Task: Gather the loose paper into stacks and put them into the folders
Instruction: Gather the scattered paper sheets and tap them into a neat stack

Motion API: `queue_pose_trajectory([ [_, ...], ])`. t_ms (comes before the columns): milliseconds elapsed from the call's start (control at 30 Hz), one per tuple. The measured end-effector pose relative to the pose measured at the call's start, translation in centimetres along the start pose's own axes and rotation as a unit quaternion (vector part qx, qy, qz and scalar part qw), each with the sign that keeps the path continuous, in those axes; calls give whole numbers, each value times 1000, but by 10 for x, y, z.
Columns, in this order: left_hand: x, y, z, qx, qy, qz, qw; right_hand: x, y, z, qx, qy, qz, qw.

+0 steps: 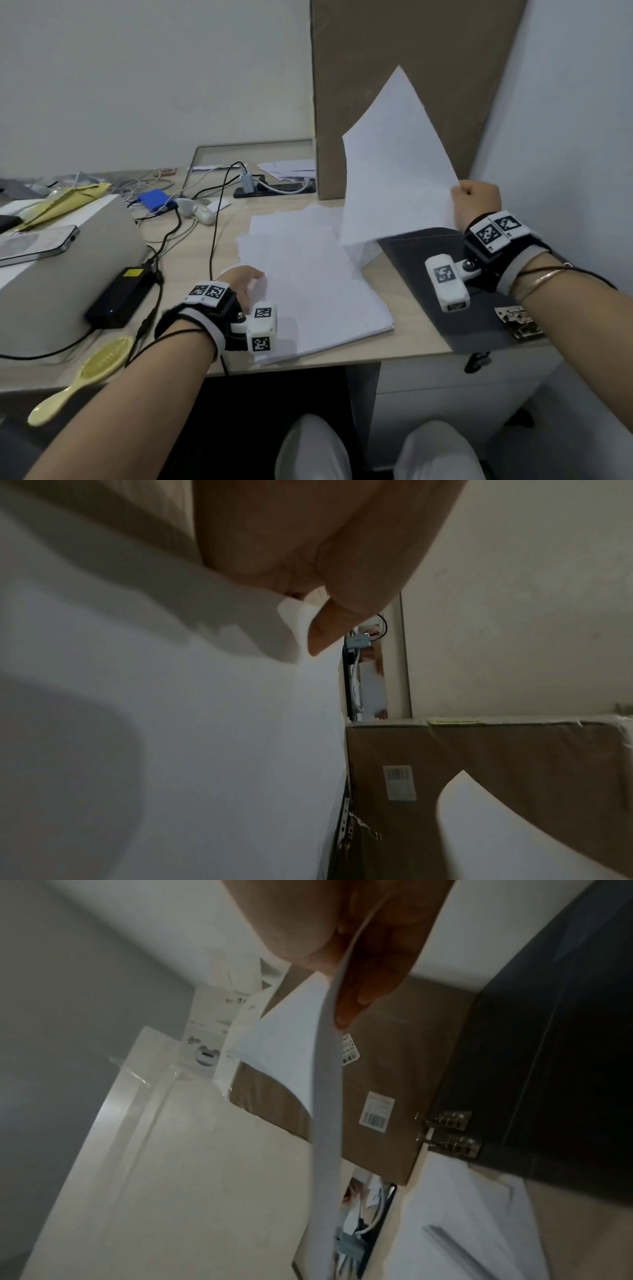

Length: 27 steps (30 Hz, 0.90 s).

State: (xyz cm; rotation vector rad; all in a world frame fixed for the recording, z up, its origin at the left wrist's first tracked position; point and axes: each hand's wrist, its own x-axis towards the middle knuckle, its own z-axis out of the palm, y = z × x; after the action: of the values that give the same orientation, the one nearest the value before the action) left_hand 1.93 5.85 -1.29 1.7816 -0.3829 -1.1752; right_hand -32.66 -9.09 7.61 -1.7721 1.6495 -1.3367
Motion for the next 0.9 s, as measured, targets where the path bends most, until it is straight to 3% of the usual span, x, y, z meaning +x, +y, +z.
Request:
queue_pose_trajectory([
  [100,-21,2,2,-40,-67,-23,997,-5,-5,8,40,-59,19,997],
  [267,-14,1,-8,-47,-141,-46,988,-39,1,47,25,-223,36,974],
  [433,-11,-2,-6,-43,-221,12,974,-76,13,79,-64,-315,41,946],
  [600,-1,-7,1,0,-213,66,975,-91,15,97,-188,-398,-13,898],
  [700,12,-14,9,52,-125,109,985,-96,14,100,-255,-397,-23,881],
  [800,7,-11,11,55,-85,131,986,-88,14,99,-244,-385,12,890],
  [900,-14,-2,9,17,-115,190,975,-71,8,95,-104,-368,76,921],
])
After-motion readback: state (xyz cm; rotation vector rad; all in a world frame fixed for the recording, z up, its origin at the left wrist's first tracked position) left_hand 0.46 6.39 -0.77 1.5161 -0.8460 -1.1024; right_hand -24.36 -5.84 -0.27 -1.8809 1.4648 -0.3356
